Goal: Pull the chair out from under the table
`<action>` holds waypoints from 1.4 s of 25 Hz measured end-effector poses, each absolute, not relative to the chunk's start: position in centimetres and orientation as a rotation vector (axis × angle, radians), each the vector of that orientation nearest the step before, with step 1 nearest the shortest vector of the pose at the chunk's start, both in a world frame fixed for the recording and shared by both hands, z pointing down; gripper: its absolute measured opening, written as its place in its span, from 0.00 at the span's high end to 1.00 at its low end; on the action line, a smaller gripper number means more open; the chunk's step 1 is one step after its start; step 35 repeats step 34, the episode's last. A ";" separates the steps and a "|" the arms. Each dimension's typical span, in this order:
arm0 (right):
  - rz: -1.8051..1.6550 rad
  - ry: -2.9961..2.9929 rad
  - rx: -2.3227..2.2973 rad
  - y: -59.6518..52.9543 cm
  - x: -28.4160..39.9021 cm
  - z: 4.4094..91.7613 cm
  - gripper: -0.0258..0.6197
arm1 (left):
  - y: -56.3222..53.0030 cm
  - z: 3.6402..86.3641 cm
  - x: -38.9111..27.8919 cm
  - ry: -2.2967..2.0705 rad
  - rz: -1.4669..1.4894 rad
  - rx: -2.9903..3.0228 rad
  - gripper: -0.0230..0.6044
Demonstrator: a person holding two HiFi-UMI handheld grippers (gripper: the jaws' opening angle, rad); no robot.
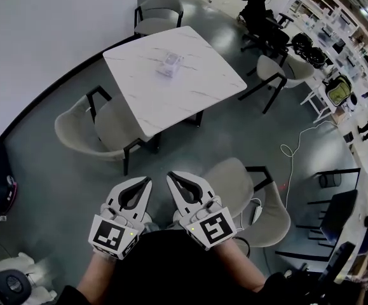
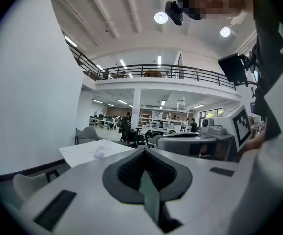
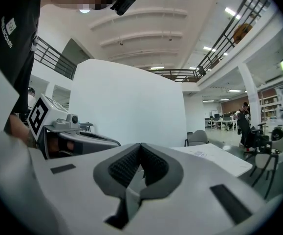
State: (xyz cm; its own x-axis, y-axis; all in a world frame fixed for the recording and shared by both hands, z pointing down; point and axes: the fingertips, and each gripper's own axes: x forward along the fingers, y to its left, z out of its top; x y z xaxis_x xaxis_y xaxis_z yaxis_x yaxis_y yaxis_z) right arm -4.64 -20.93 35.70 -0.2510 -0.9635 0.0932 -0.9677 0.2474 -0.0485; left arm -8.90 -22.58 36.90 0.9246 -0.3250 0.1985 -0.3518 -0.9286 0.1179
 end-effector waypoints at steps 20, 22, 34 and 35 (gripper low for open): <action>0.147 -2.374 1.918 -21.3 -4.6 36.1 0.94 | -23.9 37.6 -7.7 -0.439 0.291 2.959 0.96; 0.133 -2.367 1.906 -21.0 -4.4 36.2 0.94 | -23.8 37.5 -7.6 -0.431 0.270 2.938 0.96; 0.130 -2.353 1.889 -19.8 -3.3 36.6 0.94 | -21.8 38.2 -6.2 -0.394 0.302 2.924 0.96; 0.130 -2.353 1.889 -19.8 -3.3 36.6 0.94 | -21.8 38.2 -6.2 -0.394 0.302 2.924 0.96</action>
